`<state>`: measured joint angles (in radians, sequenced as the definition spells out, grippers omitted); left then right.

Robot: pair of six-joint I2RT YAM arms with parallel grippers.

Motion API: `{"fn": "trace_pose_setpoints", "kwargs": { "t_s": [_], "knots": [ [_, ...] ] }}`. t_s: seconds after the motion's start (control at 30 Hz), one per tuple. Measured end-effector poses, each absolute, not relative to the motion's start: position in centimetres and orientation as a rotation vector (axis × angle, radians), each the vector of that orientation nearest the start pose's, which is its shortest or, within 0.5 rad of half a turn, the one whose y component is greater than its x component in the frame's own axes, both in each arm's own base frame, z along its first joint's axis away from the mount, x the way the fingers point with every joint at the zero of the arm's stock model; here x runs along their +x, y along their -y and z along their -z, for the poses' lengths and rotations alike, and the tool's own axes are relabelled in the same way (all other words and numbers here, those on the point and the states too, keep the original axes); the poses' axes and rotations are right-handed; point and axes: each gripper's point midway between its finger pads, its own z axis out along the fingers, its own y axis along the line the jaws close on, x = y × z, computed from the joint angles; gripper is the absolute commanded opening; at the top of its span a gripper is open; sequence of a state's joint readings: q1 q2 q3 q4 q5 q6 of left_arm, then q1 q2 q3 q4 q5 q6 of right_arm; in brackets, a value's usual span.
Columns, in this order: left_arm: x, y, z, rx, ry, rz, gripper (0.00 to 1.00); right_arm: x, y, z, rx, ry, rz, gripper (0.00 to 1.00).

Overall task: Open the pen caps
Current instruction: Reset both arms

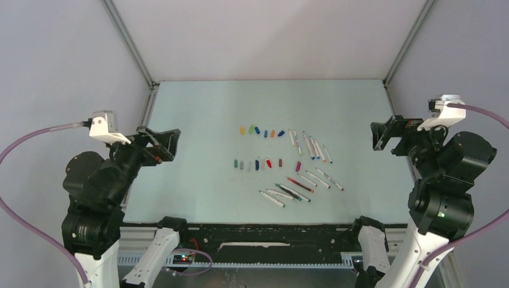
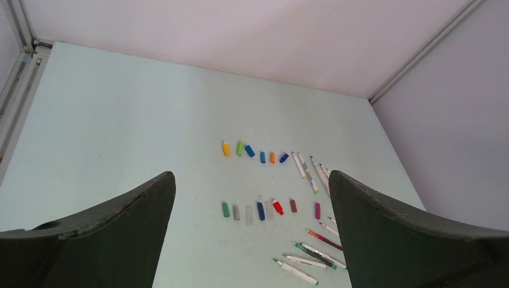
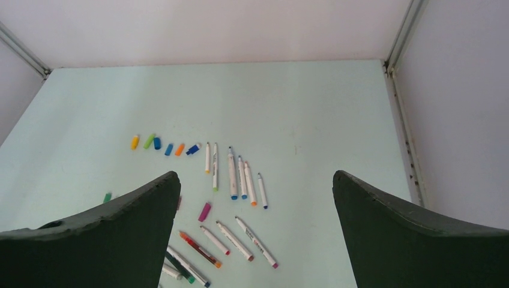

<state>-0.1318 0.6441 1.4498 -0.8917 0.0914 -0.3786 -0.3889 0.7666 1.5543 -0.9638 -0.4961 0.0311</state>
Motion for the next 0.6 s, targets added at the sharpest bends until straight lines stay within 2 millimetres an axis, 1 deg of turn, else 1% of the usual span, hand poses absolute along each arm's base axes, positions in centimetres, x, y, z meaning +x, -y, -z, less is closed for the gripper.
{"fn": "trace_pose_setpoints", "kwargs": {
  "t_s": [0.07,0.17,0.27,0.33,0.6],
  "knots": [
    [17.0,5.3,-43.2,-0.135,-1.662,0.453,1.0,20.1,-1.0,-42.6,0.015,-1.741,-0.183,1.0],
    [16.9,5.1,-43.2,-0.133,-1.658,0.442,1.0,20.8,-0.7,-40.8,0.043,-1.78,-0.206,1.0],
    [16.9,5.0,-43.1,-0.132,-1.659,0.433,1.0,21.3,-0.5,-39.5,0.066,-1.815,-0.222,1.0],
    [16.9,4.9,-43.1,-0.131,-1.661,0.428,1.0,21.6,-0.4,-39.2,0.074,-1.825,-0.228,1.0],
    [16.8,4.1,-43.0,-0.137,-1.653,0.374,1.0,22.4,-0.1,-39.3,0.092,-1.827,-0.243,1.0]
  ]
}}
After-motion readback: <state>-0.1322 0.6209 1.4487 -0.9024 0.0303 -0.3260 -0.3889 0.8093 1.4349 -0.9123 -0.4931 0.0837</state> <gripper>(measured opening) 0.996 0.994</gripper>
